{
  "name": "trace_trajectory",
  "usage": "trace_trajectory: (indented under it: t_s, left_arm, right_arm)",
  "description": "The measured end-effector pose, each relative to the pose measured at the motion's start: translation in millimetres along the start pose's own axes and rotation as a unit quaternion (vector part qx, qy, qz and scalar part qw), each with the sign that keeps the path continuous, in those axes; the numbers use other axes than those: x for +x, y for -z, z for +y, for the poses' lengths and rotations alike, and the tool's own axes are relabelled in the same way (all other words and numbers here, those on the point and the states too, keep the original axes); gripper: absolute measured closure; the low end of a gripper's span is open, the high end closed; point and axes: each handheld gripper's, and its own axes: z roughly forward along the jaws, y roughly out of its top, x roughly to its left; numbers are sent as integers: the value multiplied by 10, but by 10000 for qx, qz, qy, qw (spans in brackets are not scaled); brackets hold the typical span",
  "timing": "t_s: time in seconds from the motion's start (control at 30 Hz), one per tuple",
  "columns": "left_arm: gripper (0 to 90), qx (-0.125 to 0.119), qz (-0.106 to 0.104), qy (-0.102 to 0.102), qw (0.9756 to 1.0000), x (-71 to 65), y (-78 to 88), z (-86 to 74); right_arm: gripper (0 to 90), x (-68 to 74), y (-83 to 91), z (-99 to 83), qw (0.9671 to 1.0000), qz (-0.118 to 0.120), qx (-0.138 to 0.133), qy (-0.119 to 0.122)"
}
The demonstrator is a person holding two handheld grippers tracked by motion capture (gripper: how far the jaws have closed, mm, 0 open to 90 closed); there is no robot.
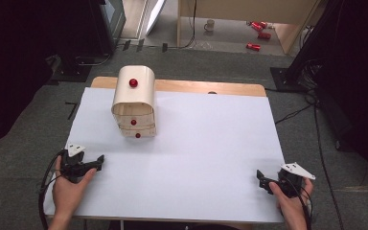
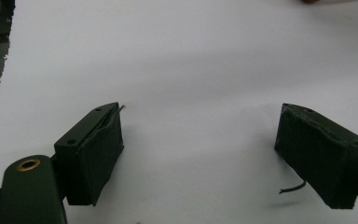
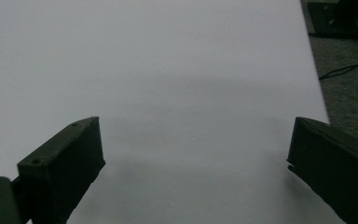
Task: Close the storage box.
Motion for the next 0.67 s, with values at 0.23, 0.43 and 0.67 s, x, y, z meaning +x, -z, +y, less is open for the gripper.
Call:
trace_trajectory:
  t_s: [0.23,0.43,0.67]
  left_arm:
    - [150,-5,1,-1,10000,-2,1,-1]
    - [150,-2,-1,-1,10000,-1,1,-1]
    - [150,1,-3,0,10000,1,0,1]
  right_arm:
    - [64,48,-51,-1,9994,-79,238,225]
    - [58,51,-53,3,9994,-93,265,207]
    - [59,54,-54,7,9993,-112,259,255]
